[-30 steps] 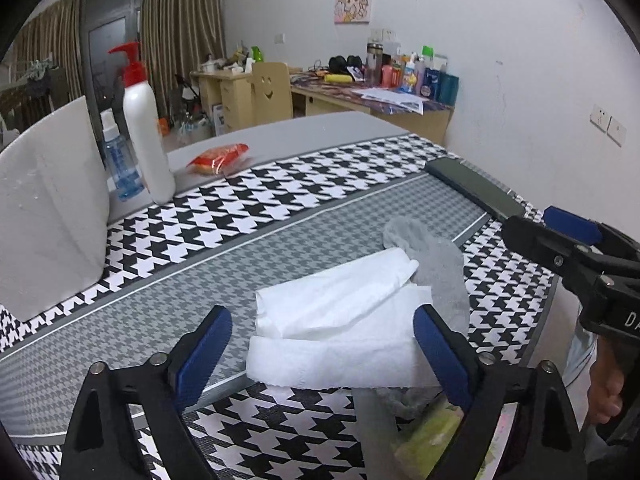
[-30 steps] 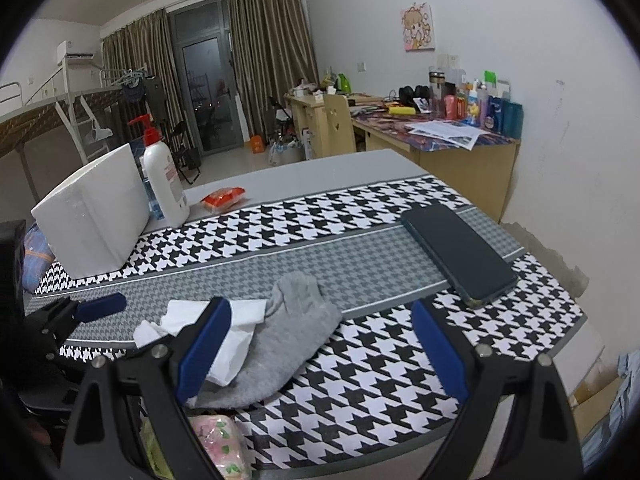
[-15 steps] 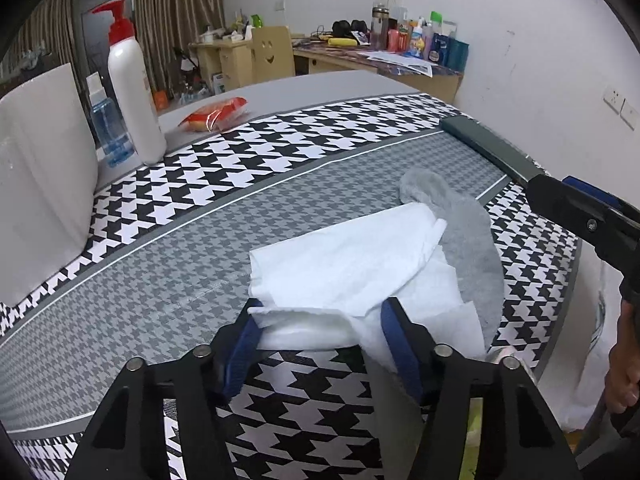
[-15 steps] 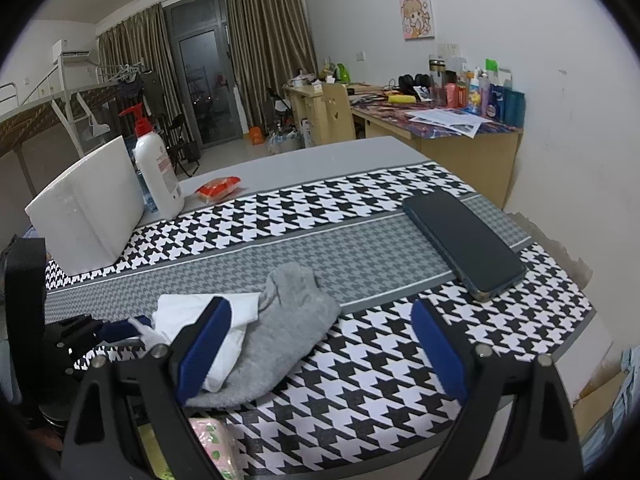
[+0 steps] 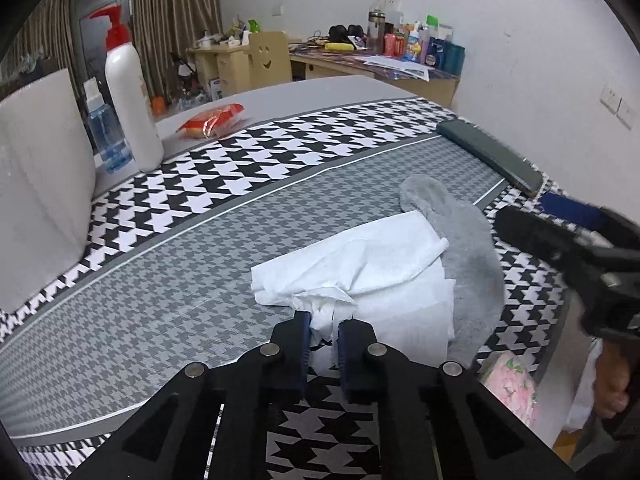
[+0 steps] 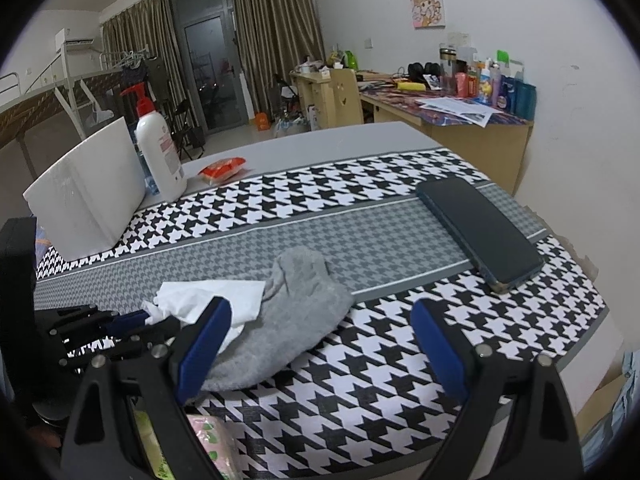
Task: Organize soft objects
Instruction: 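Close the left gripper on the white cloth while the right gripper grasps the grey sock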
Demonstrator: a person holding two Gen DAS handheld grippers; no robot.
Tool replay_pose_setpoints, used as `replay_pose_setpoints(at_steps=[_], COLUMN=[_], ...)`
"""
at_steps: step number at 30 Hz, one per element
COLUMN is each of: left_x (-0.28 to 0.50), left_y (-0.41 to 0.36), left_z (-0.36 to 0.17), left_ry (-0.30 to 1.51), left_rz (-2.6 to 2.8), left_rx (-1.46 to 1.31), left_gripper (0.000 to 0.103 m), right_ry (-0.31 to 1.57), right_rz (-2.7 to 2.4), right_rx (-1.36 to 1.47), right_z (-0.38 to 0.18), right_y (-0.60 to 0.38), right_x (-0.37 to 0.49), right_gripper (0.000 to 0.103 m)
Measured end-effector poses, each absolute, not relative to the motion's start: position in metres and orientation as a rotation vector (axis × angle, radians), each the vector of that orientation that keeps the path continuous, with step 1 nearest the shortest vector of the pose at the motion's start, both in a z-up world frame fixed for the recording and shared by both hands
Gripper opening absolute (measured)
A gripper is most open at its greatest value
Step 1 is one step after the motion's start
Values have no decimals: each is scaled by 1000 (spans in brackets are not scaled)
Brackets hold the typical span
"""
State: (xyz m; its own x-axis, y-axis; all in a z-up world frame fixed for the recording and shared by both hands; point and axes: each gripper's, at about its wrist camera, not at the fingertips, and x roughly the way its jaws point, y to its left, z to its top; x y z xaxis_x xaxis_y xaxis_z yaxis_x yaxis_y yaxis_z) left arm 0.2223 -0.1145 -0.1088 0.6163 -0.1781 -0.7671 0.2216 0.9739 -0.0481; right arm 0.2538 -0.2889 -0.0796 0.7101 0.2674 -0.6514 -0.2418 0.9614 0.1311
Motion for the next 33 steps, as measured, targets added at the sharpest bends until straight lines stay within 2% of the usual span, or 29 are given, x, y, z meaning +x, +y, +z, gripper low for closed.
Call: replay_pose_setpoints(at_steps=[7,9,19,27,30,33], left_x=[219,218,218,214,215,213], left_y=[-113,-110,-100,-93,-92,-90], left_z=[-103,-101,-99,-96,-96,-93], left_ry=[839,829,815,796,799,775], left_rz=[-263,-264,-264,-246,-237,-220], left_rx=[23,8,-41,-61,-69,-73], left_gripper=[12,12,12,12,12,12], right_ry=[801,811,874,861,861,862], right_rz=[276,270,271,262,270,295], right_rx=[50,50,22,-86,-92,-106], right_z=[-94,-97,-109,-110,-110,-109], right_y=[-284,-284,-277,-259,-256,-252], right_x=[267,268,272,270,268,267], right_gripper=[94,90,63,48,37,20])
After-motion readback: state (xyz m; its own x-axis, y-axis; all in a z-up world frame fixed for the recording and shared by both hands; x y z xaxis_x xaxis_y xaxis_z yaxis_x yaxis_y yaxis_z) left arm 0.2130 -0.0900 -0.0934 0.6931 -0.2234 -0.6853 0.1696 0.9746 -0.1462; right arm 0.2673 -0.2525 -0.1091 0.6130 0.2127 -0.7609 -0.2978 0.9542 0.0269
